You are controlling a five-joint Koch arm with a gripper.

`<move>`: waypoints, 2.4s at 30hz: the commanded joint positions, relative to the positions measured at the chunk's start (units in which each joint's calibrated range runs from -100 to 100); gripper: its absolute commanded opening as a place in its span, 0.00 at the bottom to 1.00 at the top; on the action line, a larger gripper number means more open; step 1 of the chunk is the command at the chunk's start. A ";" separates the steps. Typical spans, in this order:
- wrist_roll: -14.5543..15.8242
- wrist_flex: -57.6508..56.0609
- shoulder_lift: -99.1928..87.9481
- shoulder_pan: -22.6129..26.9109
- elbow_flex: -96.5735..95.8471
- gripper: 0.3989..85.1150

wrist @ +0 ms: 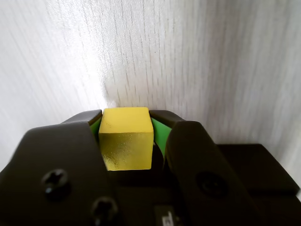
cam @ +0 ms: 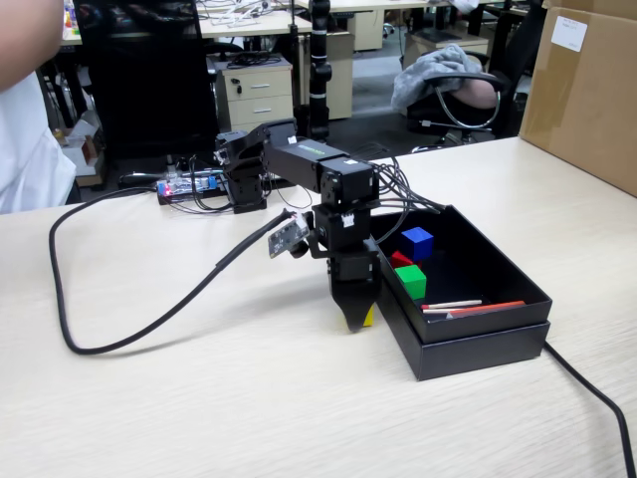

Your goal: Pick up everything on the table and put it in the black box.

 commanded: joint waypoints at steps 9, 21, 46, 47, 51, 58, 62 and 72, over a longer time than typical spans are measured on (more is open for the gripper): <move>-0.10 -5.53 -42.19 3.52 -7.29 0.19; 0.15 -5.01 -23.72 8.69 1.78 0.20; 0.49 -5.27 -10.41 8.21 3.41 0.42; 0.49 -5.27 -12.24 8.25 2.78 0.46; 0.44 -5.27 -21.88 8.35 1.60 0.49; 0.05 -5.27 -40.93 7.57 0.24 0.53; -0.83 -4.93 -57.80 5.18 -8.92 0.57; -4.15 23.32 -97.96 0.88 -62.05 0.58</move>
